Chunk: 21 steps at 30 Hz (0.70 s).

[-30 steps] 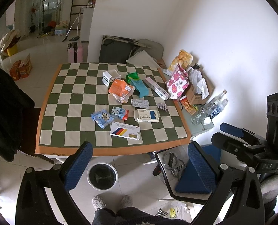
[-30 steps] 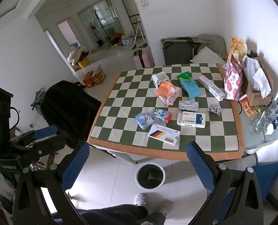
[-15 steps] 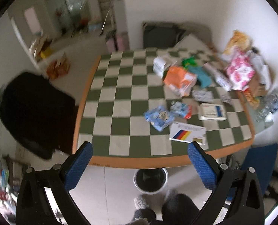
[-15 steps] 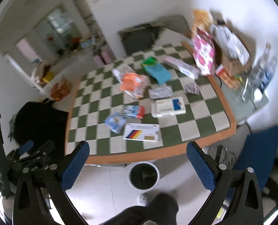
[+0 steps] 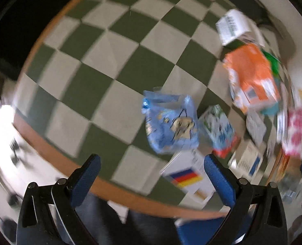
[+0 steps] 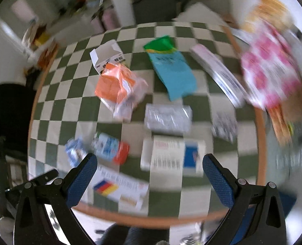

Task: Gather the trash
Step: 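Grasp the orange snack bag with the right tool while the left tool grasps the blue bag, then carry the orange bag with the right tool while the left tool carries the blue bag to the bin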

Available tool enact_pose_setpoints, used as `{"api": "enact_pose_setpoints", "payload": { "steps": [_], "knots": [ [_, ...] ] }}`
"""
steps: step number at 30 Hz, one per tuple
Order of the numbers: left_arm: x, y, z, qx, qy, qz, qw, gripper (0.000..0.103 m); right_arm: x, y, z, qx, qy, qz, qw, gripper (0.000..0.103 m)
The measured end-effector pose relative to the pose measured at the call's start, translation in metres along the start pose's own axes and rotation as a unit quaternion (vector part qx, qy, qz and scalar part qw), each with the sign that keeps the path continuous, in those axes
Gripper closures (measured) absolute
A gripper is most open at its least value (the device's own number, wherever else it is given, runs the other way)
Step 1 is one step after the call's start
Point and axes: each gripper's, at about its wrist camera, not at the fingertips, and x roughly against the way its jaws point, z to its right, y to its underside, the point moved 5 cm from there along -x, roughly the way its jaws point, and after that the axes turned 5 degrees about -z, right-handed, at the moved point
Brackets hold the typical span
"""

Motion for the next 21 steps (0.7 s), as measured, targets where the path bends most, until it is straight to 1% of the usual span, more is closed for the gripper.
{"api": "enact_pose_setpoints", "payload": {
  "steps": [2,4,7,8,9,11,13,14,15,16,17,18,21],
  "knots": [
    [-0.018,-0.011,0.004,0.032,-0.001,-0.015,0.9994,0.001,-0.025,-0.038,-0.011,0.04,0.007,-0.011,0.999,0.0],
    [-0.034,-0.02,0.008,0.067,0.008,-0.031,0.9972,0.002,-0.053,-0.073,-0.028,0.08,0.013,-0.022,0.996,0.0],
    [-0.047,-0.03,0.012,0.099,0.014,-0.041,0.9942,0.002,-0.092,-0.107,-0.054,0.135,0.029,-0.041,0.99,0.0],
    [-0.05,-0.033,0.014,0.105,0.011,-0.041,0.9936,0.004,-0.102,-0.114,-0.06,0.149,0.033,-0.047,0.987,0.0],
    [-0.052,-0.035,0.014,0.107,0.005,-0.041,0.9934,0.014,-0.116,-0.12,-0.068,0.165,0.039,-0.056,0.984,0.0],
    [-0.056,-0.037,0.015,0.108,-0.009,-0.046,0.9931,0.028,-0.136,-0.129,-0.075,0.183,0.049,-0.068,0.98,0.0],
    [-0.057,-0.037,0.012,0.108,-0.022,-0.047,0.9927,0.03,-0.157,-0.134,-0.08,0.191,0.05,-0.084,0.977,0.004],
    [-0.055,-0.038,0.012,0.108,-0.025,-0.043,0.9929,0.032,-0.163,-0.135,-0.081,0.191,0.045,-0.091,0.976,0.016],
    [-0.052,-0.038,0.01,0.108,-0.029,-0.039,0.993,0.035,-0.167,-0.135,-0.08,0.191,0.043,-0.095,0.976,0.036],
    [-0.048,-0.038,0.008,0.107,-0.036,-0.035,0.993,0.035,-0.172,-0.133,-0.081,0.192,0.039,-0.099,0.976,0.045],
    [-0.045,-0.038,0.007,0.106,-0.04,-0.032,0.993,0.037,-0.174,-0.133,-0.08,0.192,0.037,-0.099,0.976,0.059],
    [-0.042,-0.039,0.005,0.105,-0.044,-0.03,0.993,0.038,-0.173,-0.132,-0.08,0.189,0.029,-0.095,0.977,0.069],
    [-0.027,-0.04,-0.002,0.099,-0.061,-0.015,0.9931,0.038,-0.169,-0.128,-0.079,0.179,0.004,-0.089,0.98,0.079]
  ]
}}
